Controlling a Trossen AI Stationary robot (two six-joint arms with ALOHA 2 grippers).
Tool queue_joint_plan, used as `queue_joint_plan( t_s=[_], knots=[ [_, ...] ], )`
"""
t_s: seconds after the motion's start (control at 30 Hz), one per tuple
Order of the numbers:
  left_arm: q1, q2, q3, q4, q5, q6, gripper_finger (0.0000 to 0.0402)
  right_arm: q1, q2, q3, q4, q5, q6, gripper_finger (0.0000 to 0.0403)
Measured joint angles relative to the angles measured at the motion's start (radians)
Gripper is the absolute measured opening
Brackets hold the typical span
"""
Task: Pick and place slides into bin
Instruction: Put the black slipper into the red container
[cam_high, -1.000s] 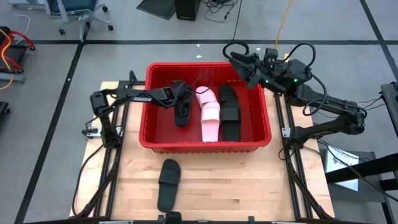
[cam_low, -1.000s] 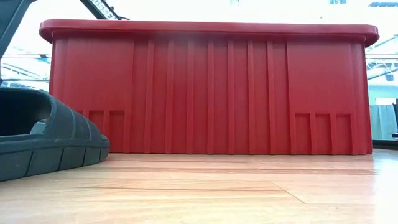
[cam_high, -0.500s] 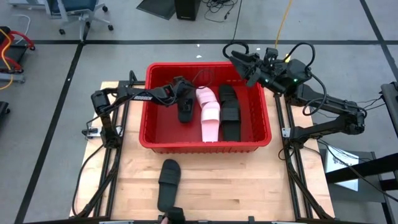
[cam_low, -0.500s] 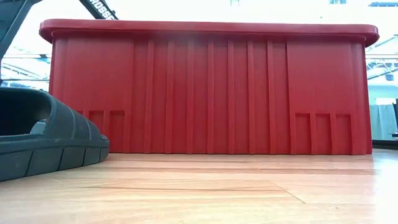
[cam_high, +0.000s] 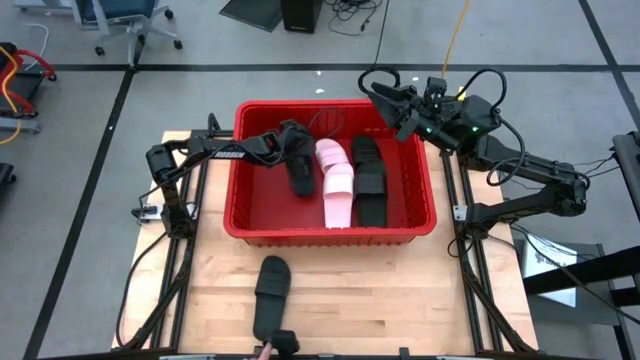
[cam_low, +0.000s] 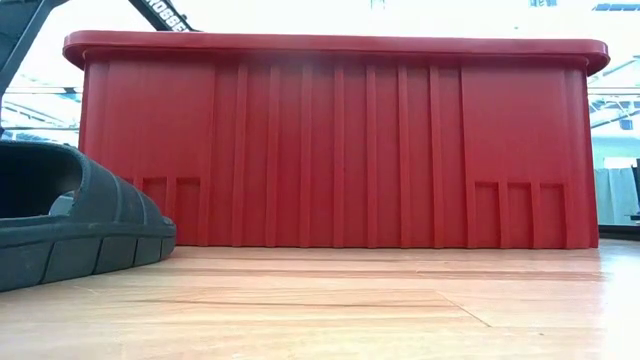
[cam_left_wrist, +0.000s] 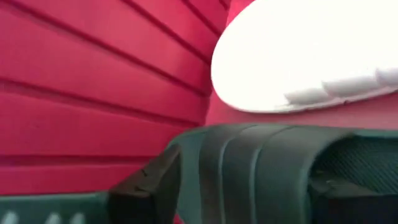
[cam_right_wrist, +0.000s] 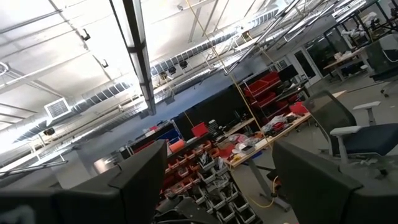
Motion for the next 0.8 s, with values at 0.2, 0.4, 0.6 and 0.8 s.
queue_joint_plan(
  t_s=[0.2,0.4,0.6,0.8],
  knots=[
    [-0.007,0.0,0.009,-0.02,0.044,-0.009,0.0264,0.0,0.0,0.0,0.0,0.0,-0.002,0.0281],
    [-0.032,0.0,0.009,-0.117,0.042,-0.002,0.0279,0.0,0.0,0.0,0.0,-0.001,-0.002,0.0281],
    [-0.071,-0.005,0.009,-0.133,0.037,-0.009,0.0268,0.0,0.0,0.0,-0.01,-0.001,-0.006,0.0281],
    [-0.125,-0.094,0.03,-0.163,-0.007,-0.02,0.026,0.0,0.0,0.0,-0.023,-0.004,0.0,0.0281]
  ],
)
